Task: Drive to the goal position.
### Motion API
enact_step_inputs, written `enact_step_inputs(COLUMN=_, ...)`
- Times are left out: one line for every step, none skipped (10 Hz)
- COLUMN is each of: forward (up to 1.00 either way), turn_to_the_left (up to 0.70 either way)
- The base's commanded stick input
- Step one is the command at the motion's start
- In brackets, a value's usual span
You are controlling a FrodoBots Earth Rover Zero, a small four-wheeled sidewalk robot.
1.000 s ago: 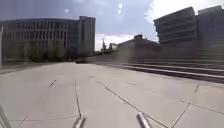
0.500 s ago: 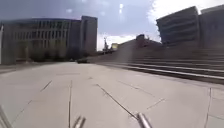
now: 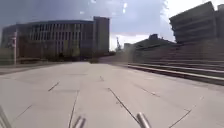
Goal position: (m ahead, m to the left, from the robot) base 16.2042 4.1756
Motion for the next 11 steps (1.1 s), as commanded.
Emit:
enact_step_inputs(forward=0.7, turn_to_the_left=0.27)
enact_step_inputs(forward=0.7, turn_to_the_left=0.27)
enact_step_inputs(forward=0.7, turn_to_the_left=0.0)
enact_step_inputs(forward=0.7, turn_to_the_left=0.0)
enact_step_inputs(forward=0.7, turn_to_the_left=0.0)
enact_step_inputs(forward=0.7, turn_to_the_left=0.0)
enact_step_inputs(forward=0.7, turn_to_the_left=0.0)
enact_step_inputs(forward=0.7, turn_to_the_left=0.0)
enact_step_inputs(forward=0.7, turn_to_the_left=0.0)
enact_step_inputs(forward=0.7, turn_to_the_left=0.0)
enact_step_inputs(forward=0.7, turn_to_the_left=0.0)
